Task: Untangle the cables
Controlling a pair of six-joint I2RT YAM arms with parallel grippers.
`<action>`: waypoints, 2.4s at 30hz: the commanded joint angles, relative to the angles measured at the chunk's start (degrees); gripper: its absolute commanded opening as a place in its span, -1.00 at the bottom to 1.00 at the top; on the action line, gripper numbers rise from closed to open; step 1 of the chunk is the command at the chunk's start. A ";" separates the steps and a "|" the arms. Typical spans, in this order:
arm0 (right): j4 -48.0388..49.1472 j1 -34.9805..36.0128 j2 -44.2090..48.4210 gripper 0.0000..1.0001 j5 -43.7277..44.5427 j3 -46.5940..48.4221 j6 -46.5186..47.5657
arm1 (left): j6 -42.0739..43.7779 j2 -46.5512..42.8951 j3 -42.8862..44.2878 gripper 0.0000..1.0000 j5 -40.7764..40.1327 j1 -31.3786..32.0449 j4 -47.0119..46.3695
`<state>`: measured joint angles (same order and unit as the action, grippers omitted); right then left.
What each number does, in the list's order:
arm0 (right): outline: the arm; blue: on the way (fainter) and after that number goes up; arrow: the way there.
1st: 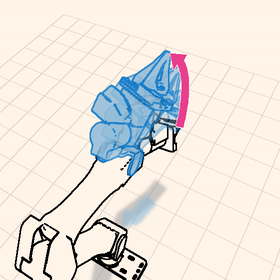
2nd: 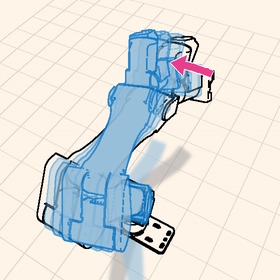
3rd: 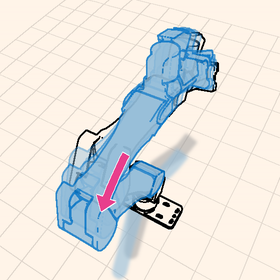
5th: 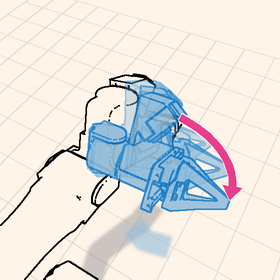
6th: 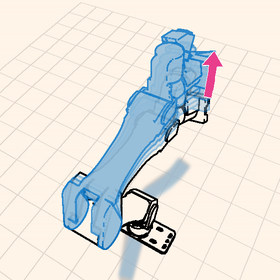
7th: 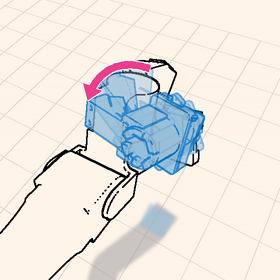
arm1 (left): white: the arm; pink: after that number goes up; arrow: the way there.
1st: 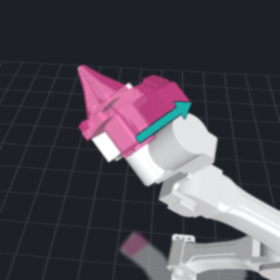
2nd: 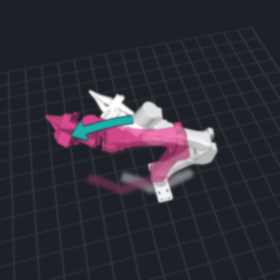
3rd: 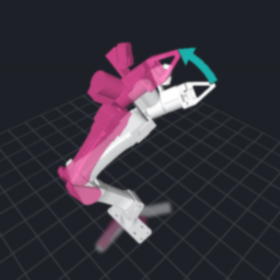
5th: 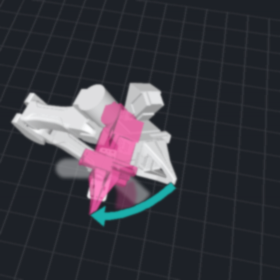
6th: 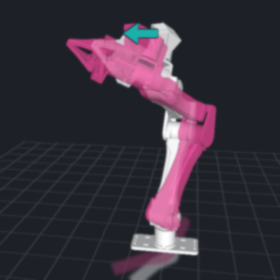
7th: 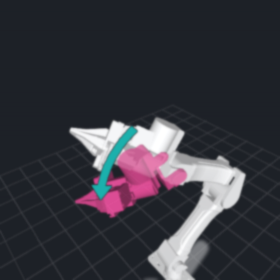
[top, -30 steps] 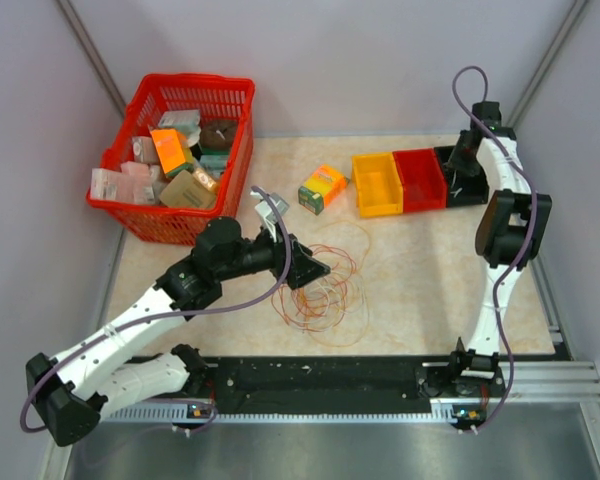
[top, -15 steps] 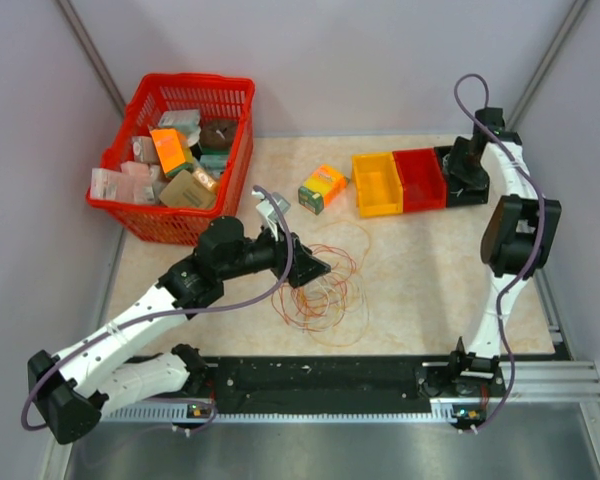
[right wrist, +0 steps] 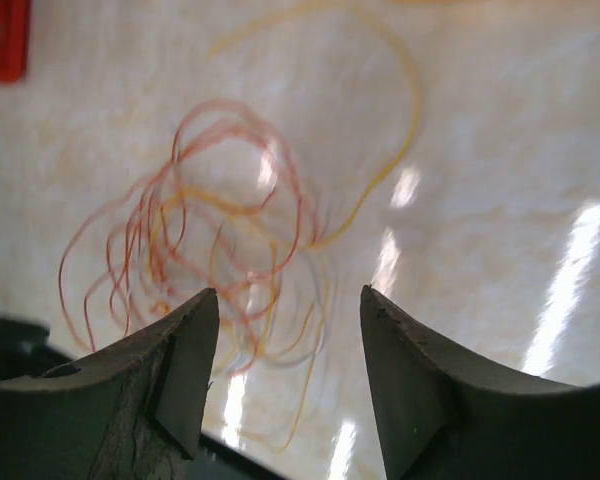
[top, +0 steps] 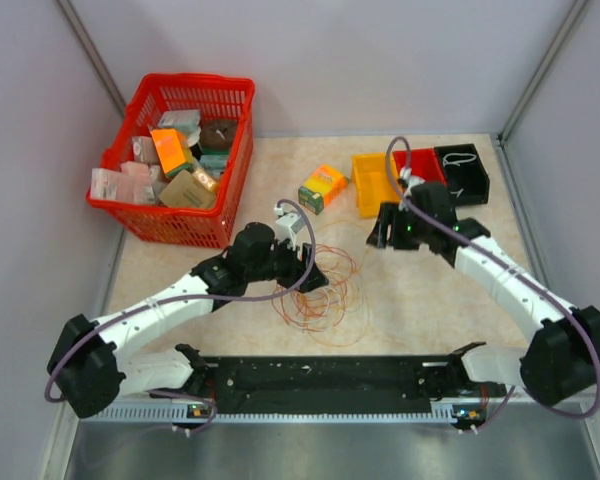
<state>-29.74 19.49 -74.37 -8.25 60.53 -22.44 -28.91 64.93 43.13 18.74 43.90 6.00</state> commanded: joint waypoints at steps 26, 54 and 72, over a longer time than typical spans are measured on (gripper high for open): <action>46.87 18.31 0.64 -0.12 -21.72 -33.81 -29.77 | -15.91 15.14 -4.38 0.02 -14.00 0.05 -12.68; 38.09 23.67 7.13 -0.97 -11.88 -39.70 -27.66 | -18.99 20.41 -2.35 0.12 -17.60 2.24 -10.39; 26.76 23.76 13.98 -0.98 0.50 -40.58 -26.61 | -17.60 8.05 -2.44 -1.00 -19.54 3.56 -8.99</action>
<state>2.02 42.59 -63.22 -14.68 19.84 -49.67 -49.50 82.67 41.32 -1.43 47.22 -1.19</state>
